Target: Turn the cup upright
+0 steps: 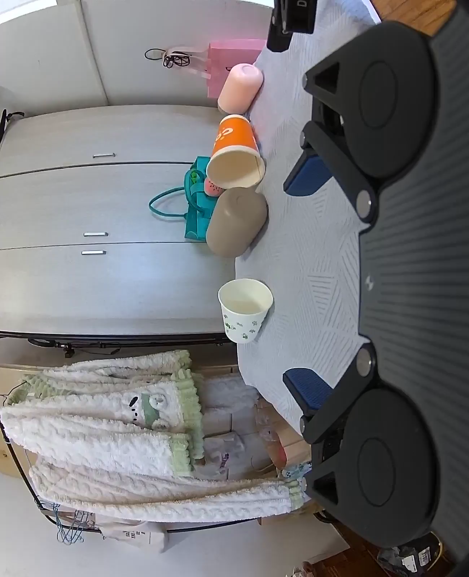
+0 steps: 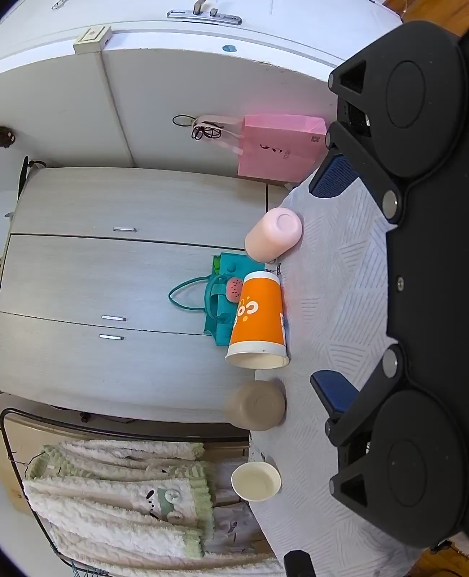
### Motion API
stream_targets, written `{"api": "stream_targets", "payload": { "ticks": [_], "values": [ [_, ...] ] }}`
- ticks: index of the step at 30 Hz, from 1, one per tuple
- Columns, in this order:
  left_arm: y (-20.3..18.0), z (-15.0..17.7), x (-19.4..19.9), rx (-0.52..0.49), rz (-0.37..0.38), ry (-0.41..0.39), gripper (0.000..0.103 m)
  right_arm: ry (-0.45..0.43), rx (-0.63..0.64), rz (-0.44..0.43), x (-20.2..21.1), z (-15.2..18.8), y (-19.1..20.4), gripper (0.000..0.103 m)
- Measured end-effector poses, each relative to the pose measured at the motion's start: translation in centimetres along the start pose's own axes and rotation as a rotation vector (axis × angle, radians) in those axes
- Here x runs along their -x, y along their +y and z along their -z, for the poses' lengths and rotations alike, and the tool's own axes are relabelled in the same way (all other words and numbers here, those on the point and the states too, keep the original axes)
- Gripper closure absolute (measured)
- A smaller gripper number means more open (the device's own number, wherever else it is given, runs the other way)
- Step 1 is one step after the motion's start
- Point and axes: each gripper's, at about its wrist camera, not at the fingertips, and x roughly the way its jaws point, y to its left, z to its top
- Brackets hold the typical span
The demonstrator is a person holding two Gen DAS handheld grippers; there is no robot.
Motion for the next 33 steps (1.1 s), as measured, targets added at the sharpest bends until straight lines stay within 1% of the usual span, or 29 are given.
{"api": "stream_targets", "payload": {
  "ticks": [6,25,33],
  "values": [
    [0.4,0.1,-0.1,-0.002,-0.009,-0.005,0.000,0.007,-0.002,-0.003,-0.2,0.0,-0.1,0.000],
    [0.8,0.3,0.2,0.032,0.023,-0.001,0.000,0.029,-0.001,-0.002,-0.5,0.2,-0.2,0.000],
    [1.1,0.1,0.2,0.049,0.018,0.001,0.000,0.039,0.001,-0.004,-0.8,0.1,-0.1,0.000]
  ]
}}
